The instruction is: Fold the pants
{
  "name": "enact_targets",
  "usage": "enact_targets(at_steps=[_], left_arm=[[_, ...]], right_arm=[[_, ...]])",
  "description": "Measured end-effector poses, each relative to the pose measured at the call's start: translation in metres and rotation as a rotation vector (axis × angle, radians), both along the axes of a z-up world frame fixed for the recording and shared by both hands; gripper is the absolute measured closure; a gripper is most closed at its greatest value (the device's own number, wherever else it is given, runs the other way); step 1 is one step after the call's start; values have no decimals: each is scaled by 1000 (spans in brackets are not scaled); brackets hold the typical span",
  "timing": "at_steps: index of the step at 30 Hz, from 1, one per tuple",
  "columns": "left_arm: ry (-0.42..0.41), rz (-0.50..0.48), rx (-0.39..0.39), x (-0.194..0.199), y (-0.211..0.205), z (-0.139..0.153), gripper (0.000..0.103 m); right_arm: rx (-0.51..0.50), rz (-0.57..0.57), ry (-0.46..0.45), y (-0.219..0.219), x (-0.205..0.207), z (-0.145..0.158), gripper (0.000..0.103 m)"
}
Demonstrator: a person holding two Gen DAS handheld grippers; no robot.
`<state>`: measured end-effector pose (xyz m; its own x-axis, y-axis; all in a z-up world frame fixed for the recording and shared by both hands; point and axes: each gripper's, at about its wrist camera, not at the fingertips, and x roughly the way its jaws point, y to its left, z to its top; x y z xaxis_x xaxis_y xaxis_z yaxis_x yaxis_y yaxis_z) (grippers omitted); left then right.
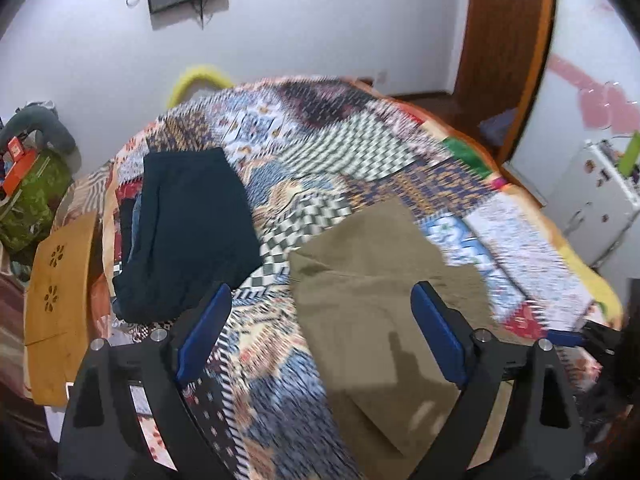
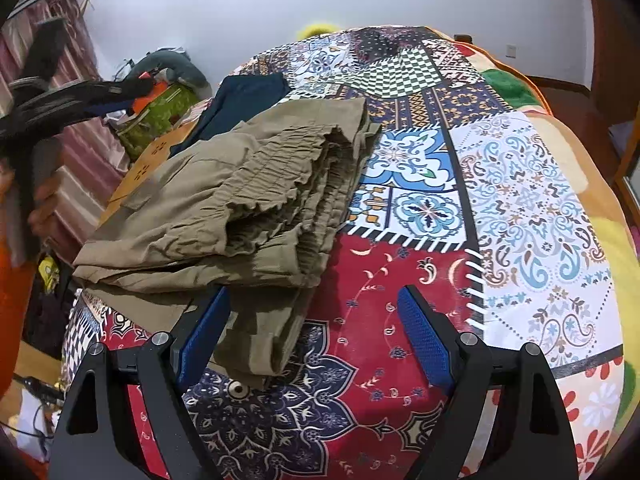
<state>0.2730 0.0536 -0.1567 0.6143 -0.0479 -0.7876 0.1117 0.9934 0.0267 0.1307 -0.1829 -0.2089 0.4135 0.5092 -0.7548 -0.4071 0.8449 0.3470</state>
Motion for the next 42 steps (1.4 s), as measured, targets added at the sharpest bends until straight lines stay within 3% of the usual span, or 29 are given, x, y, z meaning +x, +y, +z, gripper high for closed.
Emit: enact_targets(at_steps=[8,13,15,22,28,33,35,39,42], left_arm=[[198,16,42,87,9,-68,11],[335,2,100,114,0,-117,11],[343,-6,125,112,-1,-127,3],[297,-34,197,72,17,-122,0],[305,29,161,17,45,-107,0],[294,70,102,-43,54,-93,0],[289,73,44,-69,58,-87,0],[271,100,-56,-101,61,-80,0],[254,107,-83,-112,57,-72,0]], right_arm=[[-5,-44,16,-13,5,-3,20],[-6,-81,33,-21,9,-7,20],[-5,-91,35,-24,10,-7,20],[-8,-132,21,-40,10,1,20],[-1,-159,-7,-48,6,13,20],[7,-145,-48,-45,1,26,20],[5,-132,-65,-40,0,29,20],[8,-102,-82,-28,-2,32,20],[25,-80,-75,-19,0,30,20]])
